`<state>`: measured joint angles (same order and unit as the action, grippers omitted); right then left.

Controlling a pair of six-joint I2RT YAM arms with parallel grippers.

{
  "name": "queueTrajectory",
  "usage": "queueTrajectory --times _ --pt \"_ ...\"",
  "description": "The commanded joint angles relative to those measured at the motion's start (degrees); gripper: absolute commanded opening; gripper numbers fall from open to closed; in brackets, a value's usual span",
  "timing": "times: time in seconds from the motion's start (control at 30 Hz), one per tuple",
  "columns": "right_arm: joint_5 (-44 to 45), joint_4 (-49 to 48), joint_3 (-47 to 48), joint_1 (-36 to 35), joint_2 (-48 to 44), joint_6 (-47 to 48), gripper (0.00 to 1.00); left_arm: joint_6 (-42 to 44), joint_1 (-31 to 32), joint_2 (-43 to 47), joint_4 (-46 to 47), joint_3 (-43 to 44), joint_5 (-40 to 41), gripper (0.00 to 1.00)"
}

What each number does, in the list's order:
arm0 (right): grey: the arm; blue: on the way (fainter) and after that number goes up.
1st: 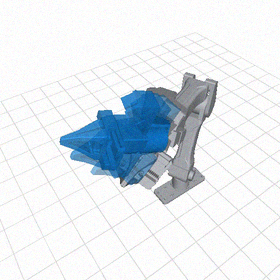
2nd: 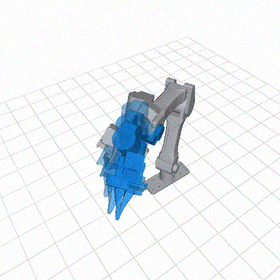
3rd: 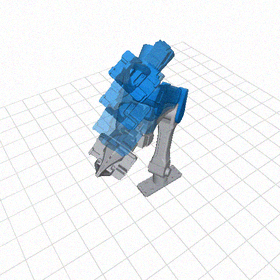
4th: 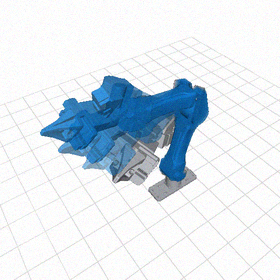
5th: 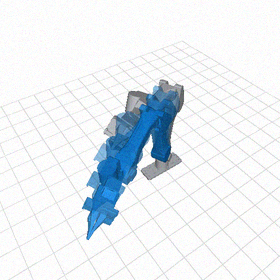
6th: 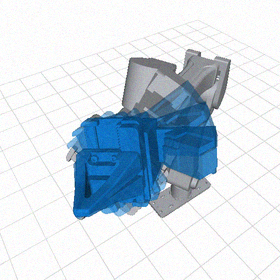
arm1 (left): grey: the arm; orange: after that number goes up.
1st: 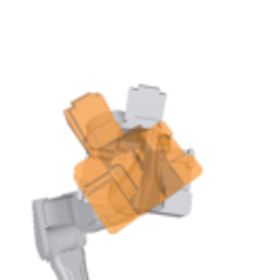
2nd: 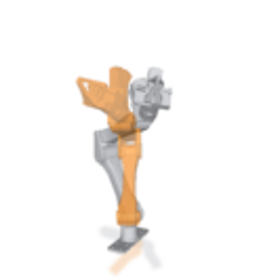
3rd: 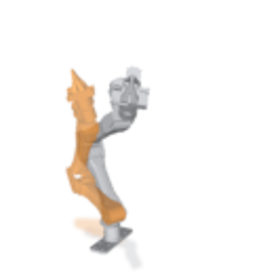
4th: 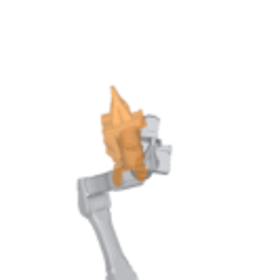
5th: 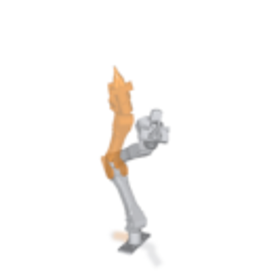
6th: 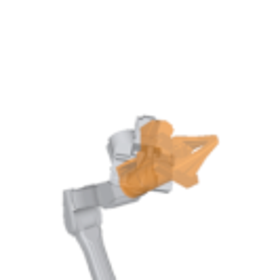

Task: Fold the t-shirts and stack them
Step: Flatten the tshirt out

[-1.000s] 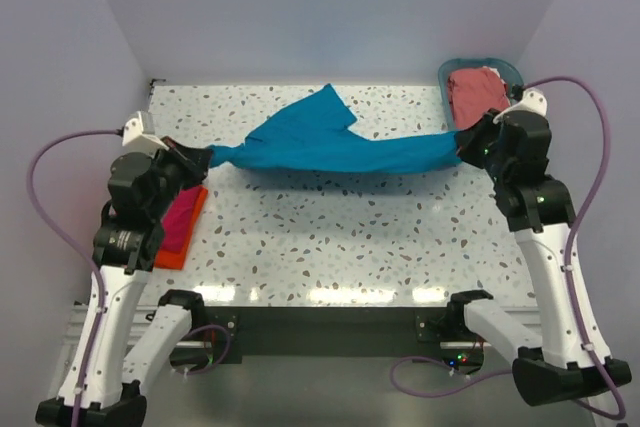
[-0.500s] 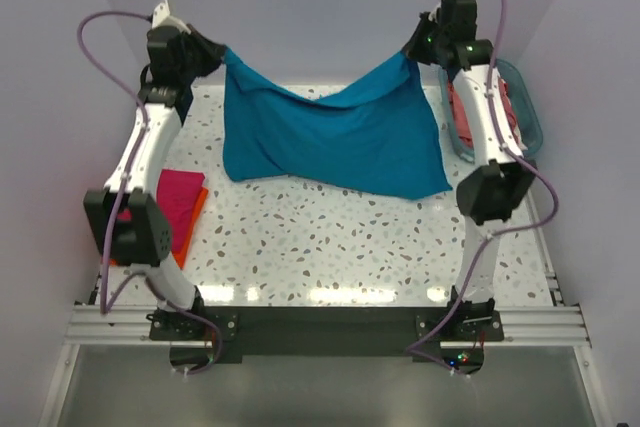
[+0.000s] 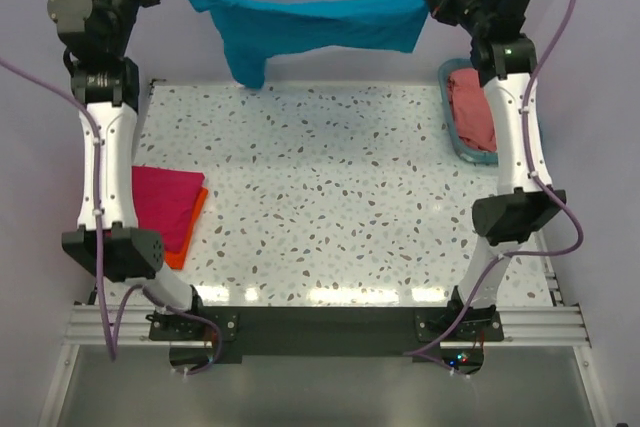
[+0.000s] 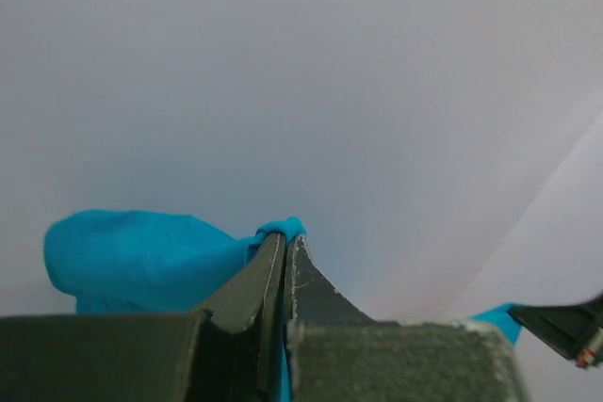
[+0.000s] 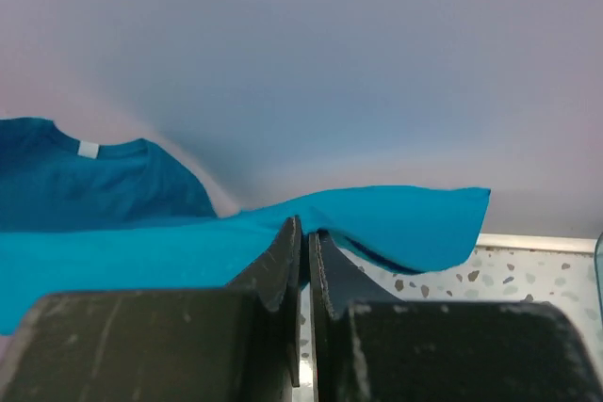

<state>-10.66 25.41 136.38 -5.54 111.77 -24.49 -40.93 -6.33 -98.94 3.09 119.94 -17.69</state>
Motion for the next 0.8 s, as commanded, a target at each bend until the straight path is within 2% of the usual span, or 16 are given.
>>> queueTrajectory --times 0.0,0.03,0.1,0.13,0.17,0.2,0.23,0.37,0.43,0.5,0.53,0.6,0.63,0.7,0.73,0.77 --pt "-3.3 1.1 -5.2 1.3 -2.2 0.3 0.00 0.9 0.4 7.6 6.2 -13.5 -2.3 0.00" --pt "-4.2 1.3 -8.4 1.4 -4.4 0.5 0.00 1.0 0.5 11.4 7.0 -21.5 -2.5 0.00" --pt "-5.4 1.7 -19.5 1.7 -7.2 0.8 0.00 0.2 0.6 15.6 7.3 -30.0 -1.7 0.00" --pt "-5.4 1.7 -23.7 1.7 -8.6 0.8 0.00 -0.2 0.6 20.0 8.3 -38.6 -1.7 0.00" --pt "-5.9 1.5 -32.3 1.8 -11.7 0.7 0.00 -1.0 1.0 22.1 8.3 -42.9 -1.6 0.00" --pt "-6.1 1.1 -36.8 1.8 -13.2 0.5 0.00 -1.0 1.2 24.3 8.2 -47.1 -1.3 0.00" --pt "-6.5 0.7 -41.1 1.8 -14.5 0.2 0.00 -2.0 1.6 28.8 7.5 -55.5 -0.6 0.00" --pt "-5.5 -0.9 -61.9 1.8 -19.7 -1.3 0.00 -4.2 4.1 40.4 3.3 -74.7 4.8 0.00" --pt "-4.5 -0.7 -66.6 1.8 -20.2 -1.0 0.00 -4.2 4.8 46.5 -0.4 -84.1 5.7 0.00" --pt "-3.3 -0.8 -72.5 1.8 -20.9 -0.6 0.01 -4.7 5.7 50.3 -2.8 -89.9 7.8 0.00" --pt "-2.1 -1.2 -74.3 1.8 -21.0 -0.6 0.06 -4.6 5.9 53.3 -3.0 -95.0 7.5 0.00" --pt "-0.1 -1.6 -78.8 1.8 -22.0 -0.7 0.14 -4.4 5.9 55.3 -5.8 -99.0 6.6 0.00" --pt "0.9 -2.0 -80.4 1.8 -22.7 -0.9 0.29 -4.1 5.8 56.3 -5.6 -102.1 5.6 0.00" --pt "1.6 -3.3 -85.2 1.7 -24.5 -1.7 0.41 -2.9 7.2 57.0 -7.0 -103.9 3.9 0.00" --pt "2.6 -3.6 -87.0 1.2 -27.6 -2.1 0.51 -2.8 7.3 58.0 -8.1 -105.4 3.8 0.00" --pt "4.6 -4.0 -90.3 0.9 -29.2 -2.7 0.57 -2.8 7.4 58.4 -8.5 -106.0 3.4 0.00"
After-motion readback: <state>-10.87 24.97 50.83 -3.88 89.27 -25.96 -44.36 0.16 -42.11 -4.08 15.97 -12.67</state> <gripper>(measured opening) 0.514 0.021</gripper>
